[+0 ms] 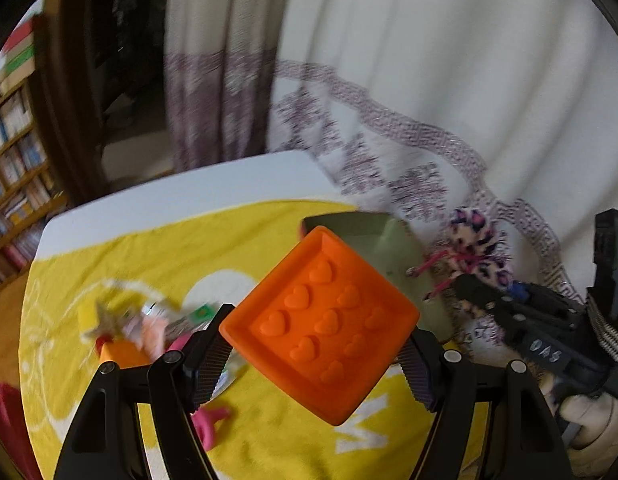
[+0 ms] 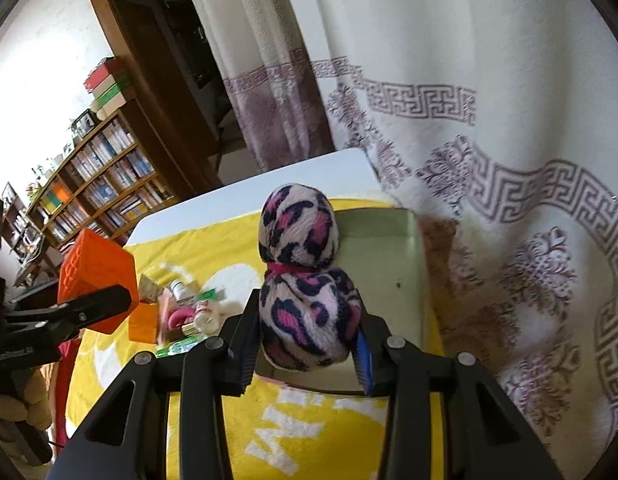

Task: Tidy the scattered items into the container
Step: 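Carry the orange block and leopard plush into the tin box and release both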

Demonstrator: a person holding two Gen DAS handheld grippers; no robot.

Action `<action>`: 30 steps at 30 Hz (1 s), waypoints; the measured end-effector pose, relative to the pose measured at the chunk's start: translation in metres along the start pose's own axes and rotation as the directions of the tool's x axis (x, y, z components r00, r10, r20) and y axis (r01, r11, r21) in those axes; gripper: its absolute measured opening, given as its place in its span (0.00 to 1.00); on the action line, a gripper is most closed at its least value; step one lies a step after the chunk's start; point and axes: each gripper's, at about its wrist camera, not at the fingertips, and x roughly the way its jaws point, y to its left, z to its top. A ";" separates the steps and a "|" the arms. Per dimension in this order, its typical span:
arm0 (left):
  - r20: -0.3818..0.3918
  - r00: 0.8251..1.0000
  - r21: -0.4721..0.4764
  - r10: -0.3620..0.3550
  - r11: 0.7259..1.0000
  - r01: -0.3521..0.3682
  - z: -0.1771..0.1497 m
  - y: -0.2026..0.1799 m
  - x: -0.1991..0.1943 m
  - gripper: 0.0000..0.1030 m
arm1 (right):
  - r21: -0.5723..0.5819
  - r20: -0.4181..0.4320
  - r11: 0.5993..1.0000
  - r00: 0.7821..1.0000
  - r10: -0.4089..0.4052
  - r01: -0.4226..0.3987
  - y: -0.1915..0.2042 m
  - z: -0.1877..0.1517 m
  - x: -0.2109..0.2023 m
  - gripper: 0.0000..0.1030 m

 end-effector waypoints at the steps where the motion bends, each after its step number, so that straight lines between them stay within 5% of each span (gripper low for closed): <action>1: 0.005 1.000 0.018 -0.011 1.000 0.011 0.005 -0.009 0.001 0.75 | 0.000 0.005 1.000 1.000 -0.009 0.009 -0.002 0.001 -0.001 0.42; 13: 0.007 0.997 0.096 -0.075 0.993 0.074 0.026 -0.055 0.025 0.76 | 0.037 0.039 0.998 0.998 -0.046 0.045 -0.027 0.015 -0.007 0.44; 22: 0.000 0.995 0.079 -0.095 0.992 0.095 0.027 -0.058 0.036 0.77 | 0.060 0.033 0.997 0.998 -0.050 0.048 -0.037 0.020 0.001 0.59; 30: -0.017 0.996 0.059 -0.085 0.995 0.085 0.025 -0.052 0.040 0.77 | 0.082 0.024 0.995 0.998 -0.050 0.048 -0.042 0.021 0.007 0.59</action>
